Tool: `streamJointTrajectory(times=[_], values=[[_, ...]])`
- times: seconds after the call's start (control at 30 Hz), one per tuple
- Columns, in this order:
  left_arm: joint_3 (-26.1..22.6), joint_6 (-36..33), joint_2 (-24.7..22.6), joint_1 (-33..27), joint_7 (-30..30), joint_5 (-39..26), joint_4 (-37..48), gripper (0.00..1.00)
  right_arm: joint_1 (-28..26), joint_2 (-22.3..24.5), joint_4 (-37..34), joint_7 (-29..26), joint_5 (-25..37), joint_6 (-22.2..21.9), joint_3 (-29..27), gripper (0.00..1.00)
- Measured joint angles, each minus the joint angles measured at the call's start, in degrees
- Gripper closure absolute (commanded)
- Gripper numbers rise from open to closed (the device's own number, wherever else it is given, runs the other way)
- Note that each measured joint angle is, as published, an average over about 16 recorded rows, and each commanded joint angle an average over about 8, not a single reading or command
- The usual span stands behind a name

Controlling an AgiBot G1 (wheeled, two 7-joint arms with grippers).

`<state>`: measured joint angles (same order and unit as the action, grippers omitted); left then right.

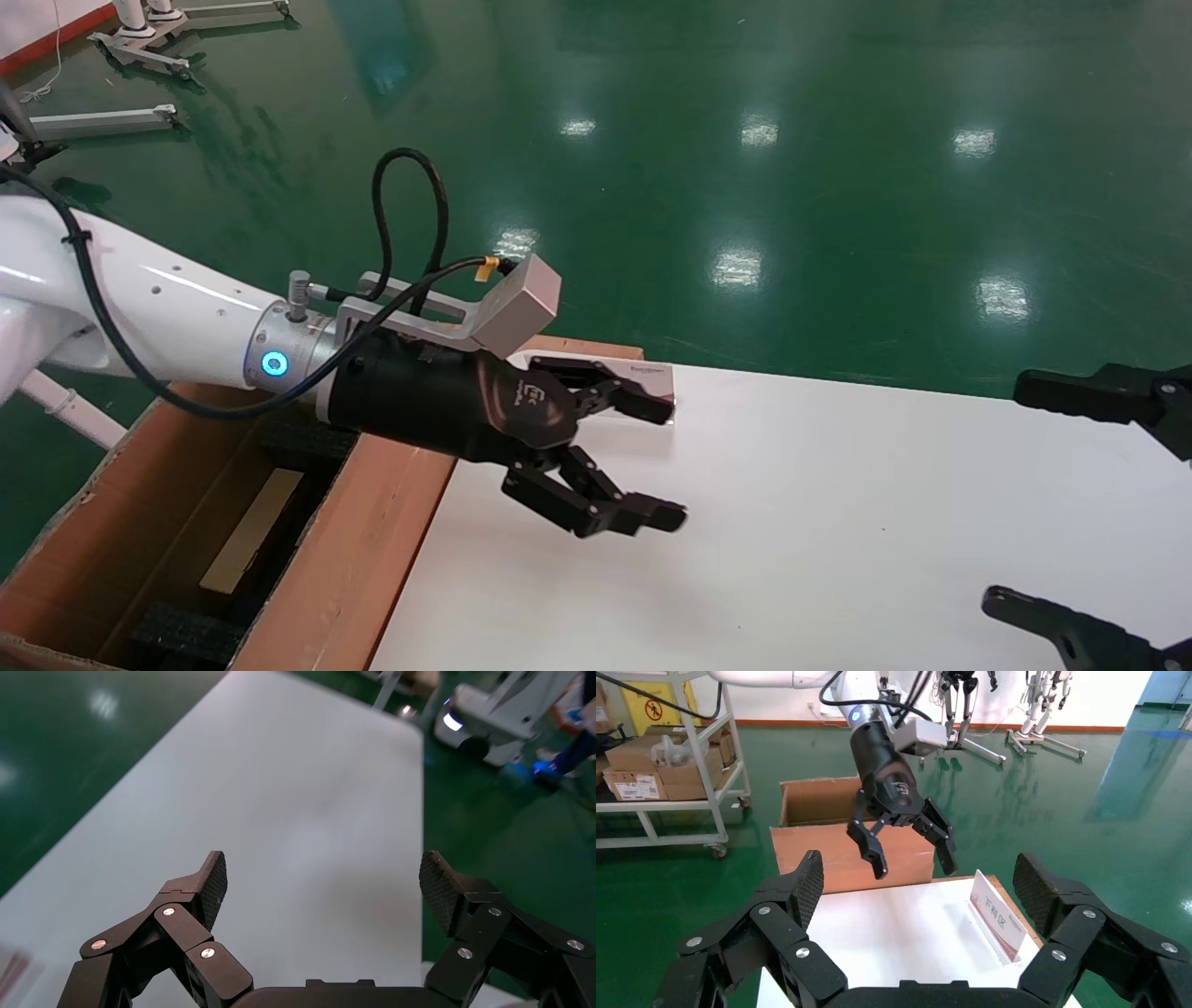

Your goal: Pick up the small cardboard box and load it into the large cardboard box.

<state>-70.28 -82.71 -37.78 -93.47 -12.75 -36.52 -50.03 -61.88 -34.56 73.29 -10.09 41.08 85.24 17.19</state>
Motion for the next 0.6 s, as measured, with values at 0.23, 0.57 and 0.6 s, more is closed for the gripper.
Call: streamJointTrajectory(times=[0.23,0.57,0.6], values=[[14.8,-0.8,0.8,8.7,0.5,-1.5,-6.4,0.0,0.0,0.0,0.0,0.0,0.0,0.0,0.0,0.0],[35.8,-2.0,1.8,21.1,1.3,-3.5,-15.5,0.0,0.0,0.0,0.0,0.0,0.0,0.0,0.0,0.0],[37.9,-2.1,1.9,22.3,1.4,-3.7,-16.5,0.0,0.0,0.0,0.0,0.0,0.0,0.0,0.0,0.0]])
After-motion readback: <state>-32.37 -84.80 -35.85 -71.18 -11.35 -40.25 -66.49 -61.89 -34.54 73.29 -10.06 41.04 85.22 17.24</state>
